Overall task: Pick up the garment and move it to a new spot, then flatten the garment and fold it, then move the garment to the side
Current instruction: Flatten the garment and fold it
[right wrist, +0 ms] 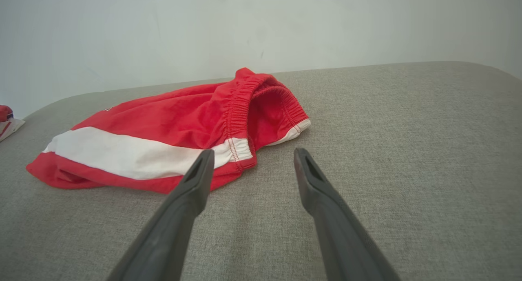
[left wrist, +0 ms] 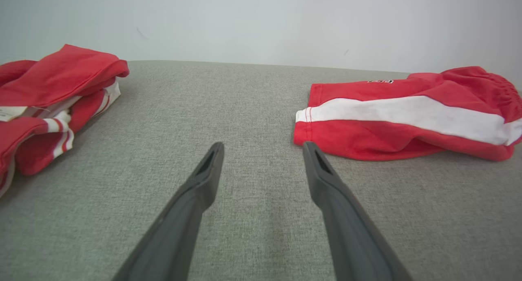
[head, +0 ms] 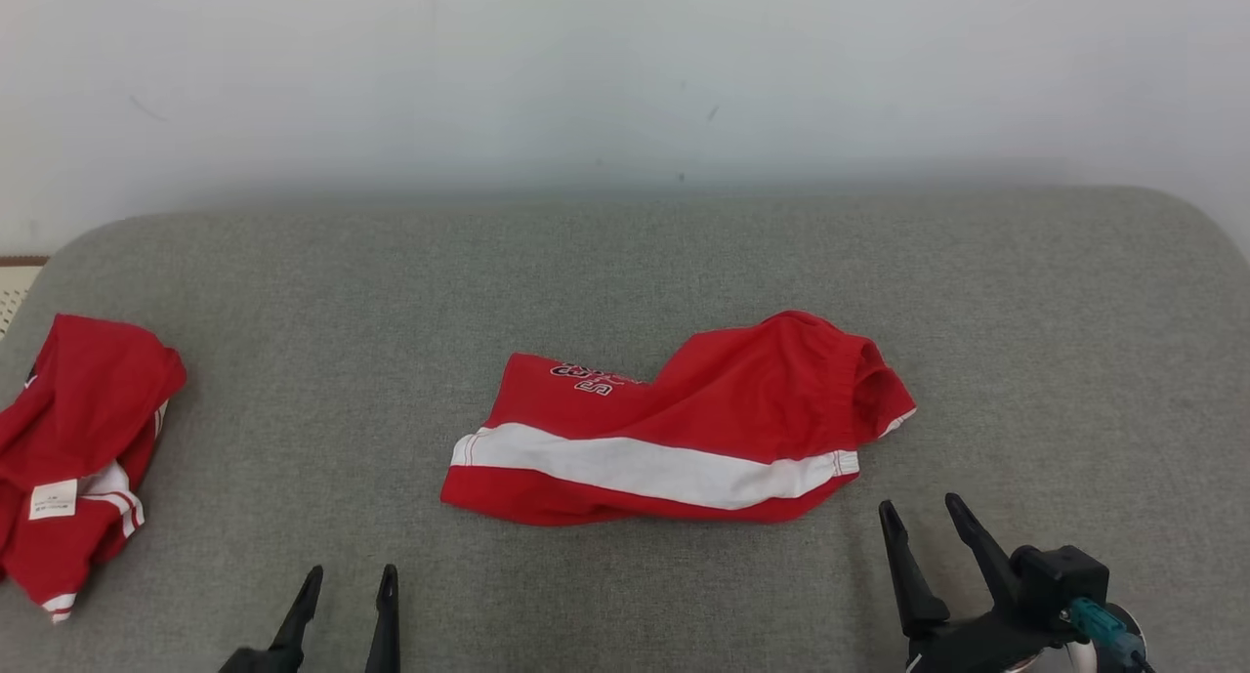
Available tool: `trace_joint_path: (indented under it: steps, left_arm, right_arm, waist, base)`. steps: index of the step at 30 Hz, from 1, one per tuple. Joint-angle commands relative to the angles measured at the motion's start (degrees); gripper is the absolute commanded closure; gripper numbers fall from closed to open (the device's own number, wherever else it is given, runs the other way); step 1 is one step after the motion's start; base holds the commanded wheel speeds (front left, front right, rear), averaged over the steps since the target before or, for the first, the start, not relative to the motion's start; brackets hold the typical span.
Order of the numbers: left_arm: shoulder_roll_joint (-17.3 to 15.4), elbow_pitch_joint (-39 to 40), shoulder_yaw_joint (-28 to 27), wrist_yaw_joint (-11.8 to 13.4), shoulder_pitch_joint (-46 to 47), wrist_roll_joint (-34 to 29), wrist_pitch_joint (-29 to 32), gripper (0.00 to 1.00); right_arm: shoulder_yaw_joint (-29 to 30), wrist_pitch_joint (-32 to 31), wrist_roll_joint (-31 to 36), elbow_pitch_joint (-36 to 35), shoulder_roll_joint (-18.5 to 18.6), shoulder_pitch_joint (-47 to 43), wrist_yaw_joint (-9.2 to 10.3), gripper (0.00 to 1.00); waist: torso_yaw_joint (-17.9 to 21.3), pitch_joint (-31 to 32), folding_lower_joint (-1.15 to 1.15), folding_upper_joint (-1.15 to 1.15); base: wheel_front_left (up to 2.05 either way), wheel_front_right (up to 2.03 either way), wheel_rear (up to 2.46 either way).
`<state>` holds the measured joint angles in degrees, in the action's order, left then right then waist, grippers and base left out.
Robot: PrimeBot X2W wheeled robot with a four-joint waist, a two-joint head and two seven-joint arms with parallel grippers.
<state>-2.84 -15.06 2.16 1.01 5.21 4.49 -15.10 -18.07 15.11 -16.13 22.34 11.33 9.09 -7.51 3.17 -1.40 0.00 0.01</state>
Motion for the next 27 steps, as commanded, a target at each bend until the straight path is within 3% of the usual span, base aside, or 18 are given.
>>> trace_joint_path:
  steps: [1,12,22,24,25,26,27]
  left_arm:
    - [-0.06,-0.49,0.42,-0.87,2.21,0.12,-0.11,0.00]
    - [-0.10,-2.52,3.13,-3.68,10.98,0.38,-0.10,0.00]
    - [-0.07,-2.38,5.58,-3.10,14.49,1.38,-0.11,0.00]
    - [-0.07,-2.43,5.78,-3.04,14.49,1.55,-0.11,0.00]
    - [-0.07,-2.48,5.83,-3.04,14.44,1.59,-0.11,0.00]
    - [-0.07,-2.53,5.83,-3.05,14.35,1.63,-0.11,0.00]
    - [-0.07,-2.58,5.82,-3.12,14.23,1.69,-0.11,0.00]
  right_arm:
    - [-0.43,0.03,-0.28,0.16,0.38,1.32,0.04,0.00]
    - [-2.50,0.02,-1.81,2.45,1.27,8.04,0.04,0.00]
    - [-5.81,0.03,-3.03,4.89,2.70,11.73,0.04,0.02]
    - [-6.66,0.03,-3.07,4.93,2.86,11.84,0.04,0.16]
    - [-6.94,0.03,-3.07,4.92,2.98,11.80,0.04,0.42]
    - [-7.23,0.03,-3.06,4.89,3.10,11.72,0.04,0.56]
    - [-7.71,0.03,-3.05,4.91,3.24,11.64,0.04,0.64]
  waist:
    - [-0.65,-2.28,0.00,-0.01]
    - [-1.59,-10.24,0.00,-0.01]
    - [-2.63,-13.28,0.00,-0.01]
    - [-2.71,-13.27,0.00,-0.01]
    - [-2.73,-13.22,0.00,-0.01]
    - [-2.74,-13.16,0.00,-0.01]
    - [-2.74,-13.07,0.00,-0.01]
  base:
    - [0.00,0.00,0.00]
    - [0.00,0.00,0.00]
    - [0.00,0.00,0.00]
    - [0.00,0.00,0.00]
    - [0.00,0.00,0.00]
    - [0.00,0.00,0.00]
    - [0.00,0.00,0.00]
